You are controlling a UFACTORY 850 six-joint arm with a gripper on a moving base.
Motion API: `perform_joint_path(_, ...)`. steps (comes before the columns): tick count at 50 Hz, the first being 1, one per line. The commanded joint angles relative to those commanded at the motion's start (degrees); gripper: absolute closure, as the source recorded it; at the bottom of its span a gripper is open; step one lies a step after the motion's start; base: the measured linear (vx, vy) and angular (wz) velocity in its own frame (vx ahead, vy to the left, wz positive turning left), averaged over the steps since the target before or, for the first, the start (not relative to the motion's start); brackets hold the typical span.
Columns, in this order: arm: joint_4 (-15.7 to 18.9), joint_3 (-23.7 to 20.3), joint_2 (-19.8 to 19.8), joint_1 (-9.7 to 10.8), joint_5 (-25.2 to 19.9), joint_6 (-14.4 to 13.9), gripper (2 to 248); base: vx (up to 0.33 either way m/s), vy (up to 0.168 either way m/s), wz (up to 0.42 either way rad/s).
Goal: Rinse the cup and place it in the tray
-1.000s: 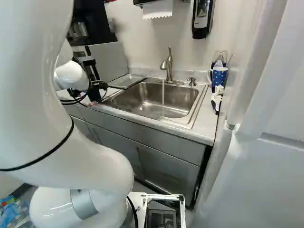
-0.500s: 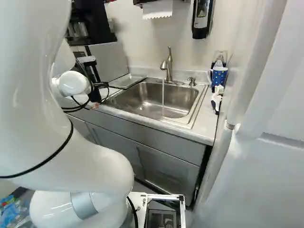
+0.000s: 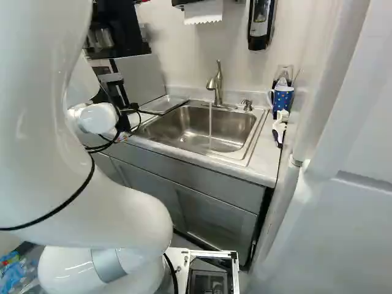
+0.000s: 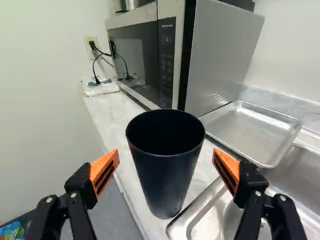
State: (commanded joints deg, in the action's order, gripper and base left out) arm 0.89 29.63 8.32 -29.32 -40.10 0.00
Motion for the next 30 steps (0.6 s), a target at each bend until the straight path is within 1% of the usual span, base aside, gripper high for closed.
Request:
perform_joint_path(15, 0.00, -1.70, -0.14, 0.23, -6.02, 0.00, 3, 0.000, 0.000, 0.000)
perform_joint_path(30, 0.00, -1.70, -0.14, 0.23, -6.02, 0.00, 3, 0.000, 0.000, 0.000)
